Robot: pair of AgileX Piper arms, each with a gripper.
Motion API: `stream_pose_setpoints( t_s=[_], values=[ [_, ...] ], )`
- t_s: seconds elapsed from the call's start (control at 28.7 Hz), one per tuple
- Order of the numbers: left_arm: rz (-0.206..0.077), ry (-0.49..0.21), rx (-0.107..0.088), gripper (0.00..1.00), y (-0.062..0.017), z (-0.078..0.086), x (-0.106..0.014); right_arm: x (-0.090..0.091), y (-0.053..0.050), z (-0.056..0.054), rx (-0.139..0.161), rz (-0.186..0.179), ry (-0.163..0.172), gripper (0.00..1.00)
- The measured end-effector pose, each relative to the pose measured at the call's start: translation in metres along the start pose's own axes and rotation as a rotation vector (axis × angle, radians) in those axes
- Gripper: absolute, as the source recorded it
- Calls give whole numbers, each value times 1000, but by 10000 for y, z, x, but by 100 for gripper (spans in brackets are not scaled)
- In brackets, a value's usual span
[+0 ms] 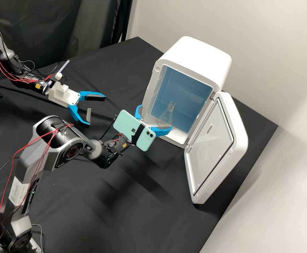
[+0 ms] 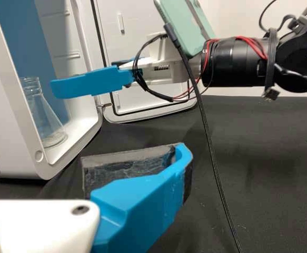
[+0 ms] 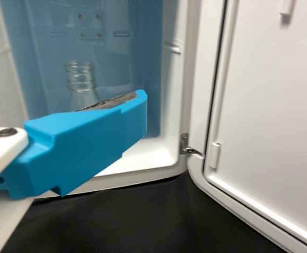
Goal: Take the flask out of the incubator
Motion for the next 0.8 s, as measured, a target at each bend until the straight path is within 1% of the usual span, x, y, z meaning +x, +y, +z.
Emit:
stream_pose_setpoints(
  t_s=[0.14,0.24,0.28,0.35,0.45,0.52,0.59,0.63,0.66,0.73,0.8],
  values=[
    [0,0,0,100,0,0,0,37,26,111,-5,8,-26,100],
    [0,0,1,100,0,5,1,60,32,160,-6,6,-42,100],
    [0,0,1,100,0,5,1,63,56,176,-7,10,-47,100],
    [0,0,1,100,0,5,1,78,69,167,-8,13,-45,100],
    [1,1,-1,100,0,3,1,122,125,177,-9,33,-41,100],
    [4,2,1,100,23,7,-7,164,145,188,-9,43,-37,100],
    [10,2,4,100,55,13,-19,202,154,208,-9,42,-44,100],
    [18,1,5,100,80,18,-26,223,163,202,-10,44,-43,100],
    [28,0,8,100,115,25,-39,252,153,216,-10,40,-47,100],
    [39,1,10,100,150,25,-51,284,141,232,-10,34,-53,100],
    [43,0,10,100,164,28,-56,310,119,258,-9,26,-61,100]
  ],
)
